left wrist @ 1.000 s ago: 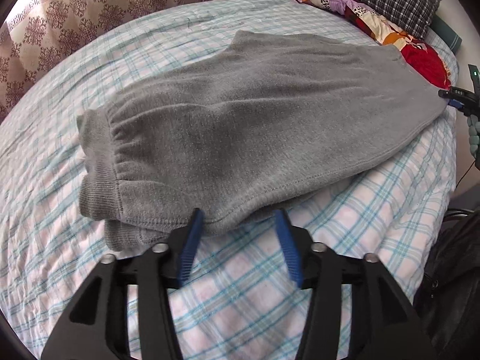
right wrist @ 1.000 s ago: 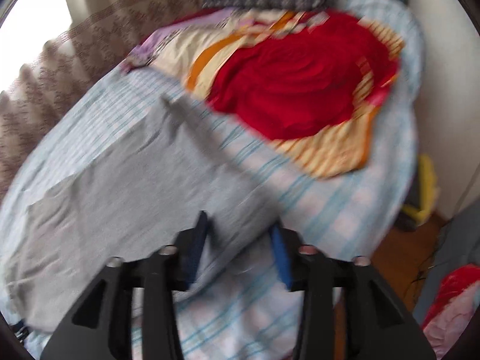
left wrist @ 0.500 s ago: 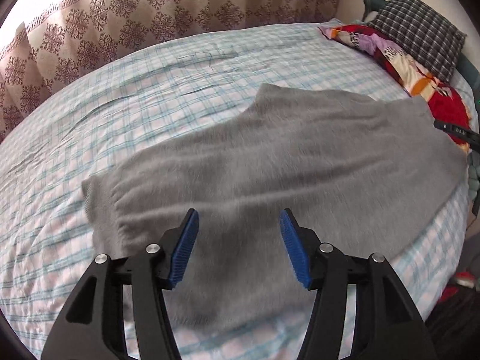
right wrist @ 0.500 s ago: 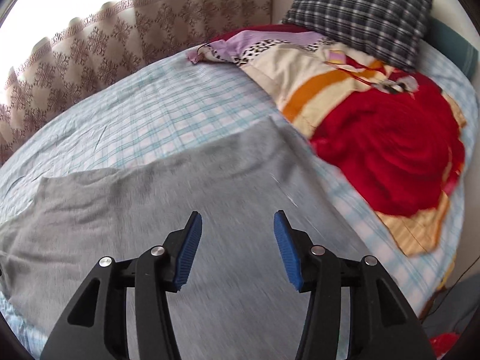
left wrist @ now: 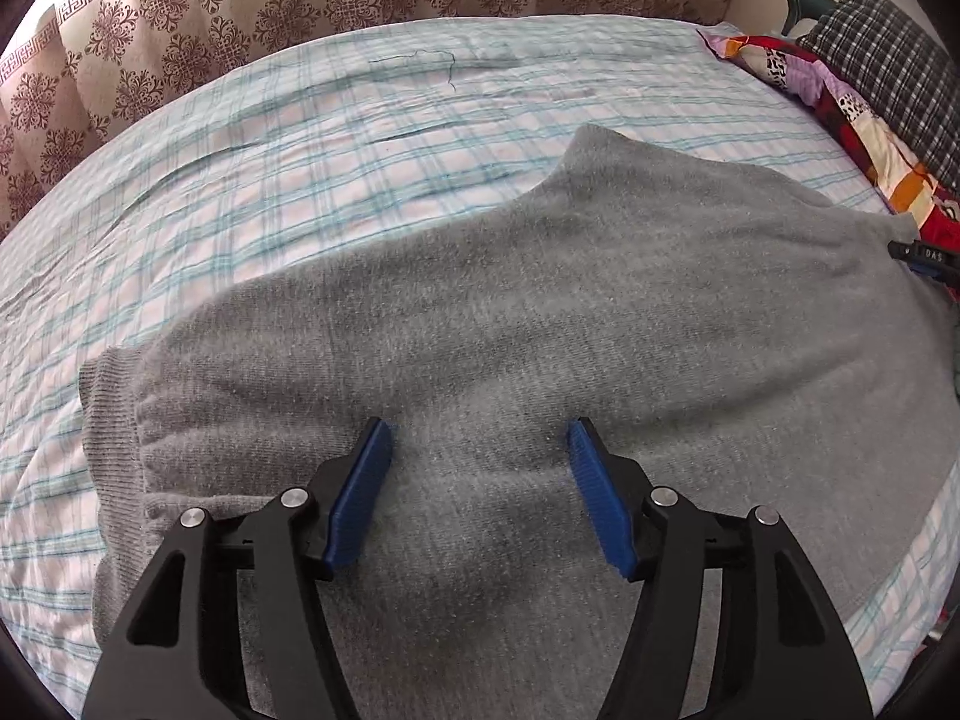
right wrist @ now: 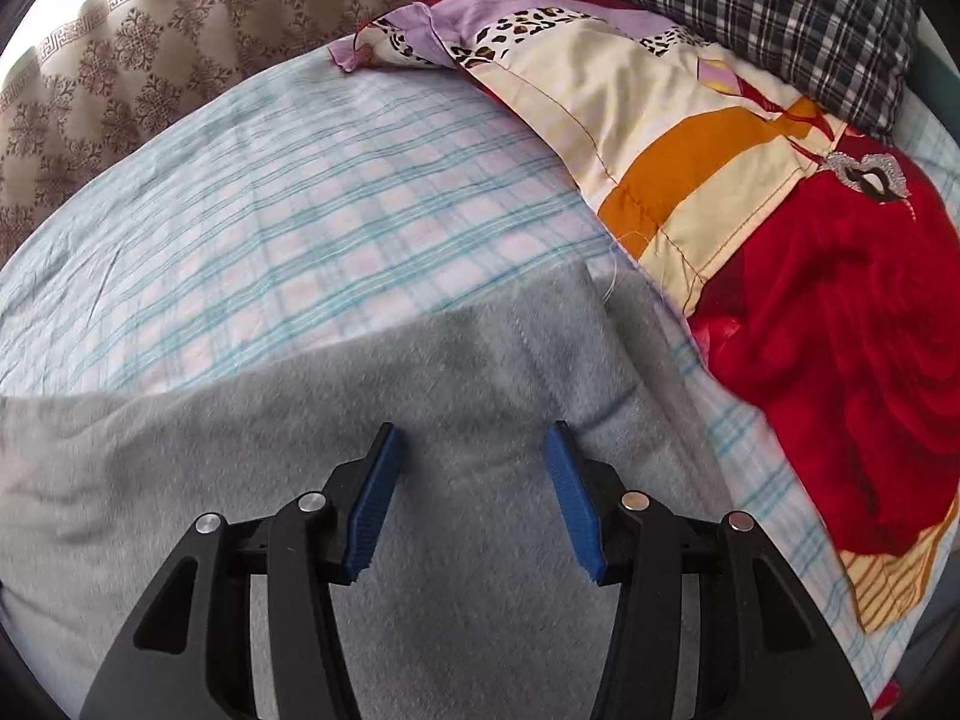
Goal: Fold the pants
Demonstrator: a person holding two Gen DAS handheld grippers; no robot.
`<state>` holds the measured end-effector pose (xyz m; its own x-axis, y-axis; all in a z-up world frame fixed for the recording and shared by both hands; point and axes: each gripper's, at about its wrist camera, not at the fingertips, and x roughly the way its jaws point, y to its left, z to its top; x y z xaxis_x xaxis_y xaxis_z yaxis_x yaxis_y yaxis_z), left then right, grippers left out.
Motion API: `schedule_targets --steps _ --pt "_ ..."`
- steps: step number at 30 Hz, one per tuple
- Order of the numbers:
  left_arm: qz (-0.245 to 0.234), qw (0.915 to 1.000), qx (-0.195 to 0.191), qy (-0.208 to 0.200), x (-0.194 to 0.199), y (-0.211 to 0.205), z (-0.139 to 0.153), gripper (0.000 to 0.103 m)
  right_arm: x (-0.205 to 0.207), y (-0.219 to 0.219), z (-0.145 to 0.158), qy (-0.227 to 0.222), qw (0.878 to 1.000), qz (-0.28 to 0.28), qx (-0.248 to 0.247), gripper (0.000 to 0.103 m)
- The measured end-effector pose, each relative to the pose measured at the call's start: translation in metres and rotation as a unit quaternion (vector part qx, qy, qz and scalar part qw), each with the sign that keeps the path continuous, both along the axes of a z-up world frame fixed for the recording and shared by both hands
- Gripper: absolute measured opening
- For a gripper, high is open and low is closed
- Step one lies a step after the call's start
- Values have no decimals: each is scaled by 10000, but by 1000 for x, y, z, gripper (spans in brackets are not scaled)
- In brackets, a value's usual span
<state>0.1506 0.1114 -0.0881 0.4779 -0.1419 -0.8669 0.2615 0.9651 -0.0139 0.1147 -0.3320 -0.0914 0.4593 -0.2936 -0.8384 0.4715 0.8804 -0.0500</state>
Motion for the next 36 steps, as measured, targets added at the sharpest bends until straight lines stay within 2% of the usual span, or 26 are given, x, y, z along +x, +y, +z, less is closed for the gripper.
schedule_targets --steps 3,6,10,12,14,18,22,27,33,36 --pt "16 10000 71 -48 0 -2 -4 66 1 0 -3 -40 10000 26 -23 51" --pt "75 9999 118 -40 1 -4 -4 67 -4 -5 -2 -141 9998 28 162 51" --pt "239 9990 372 -24 1 -11 0 72 -8 -2 5 -142 9997 164 146 52" --pt "277 9988 402 -33 -1 -15 5 76 -20 1 14 -264 9992 223 221 53" --pt "219 9990 386 -26 -4 -23 9 77 -41 0 27 -477 9982 268 259 53" --pt "-147 9988 442 -177 -14 -53 21 79 -81 -14 47 -750 9965 113 342 55" --pt "-545 9977 300 -268 -23 -85 34 82 -124 -41 57 -900 9931 -318 675 57" --pt "-871 9959 68 -225 -29 -120 40 82 -173 -68 50 -954 9849 -838 1178 57" --pt "-1285 9914 11 -258 -40 -162 43 82 -210 -77 28 -1050 9657 -1139 2083 57" --pt "-1431 9894 -16 -246 -46 -179 43 82 -211 -76 13 -1073 9572 -1156 2426 57"
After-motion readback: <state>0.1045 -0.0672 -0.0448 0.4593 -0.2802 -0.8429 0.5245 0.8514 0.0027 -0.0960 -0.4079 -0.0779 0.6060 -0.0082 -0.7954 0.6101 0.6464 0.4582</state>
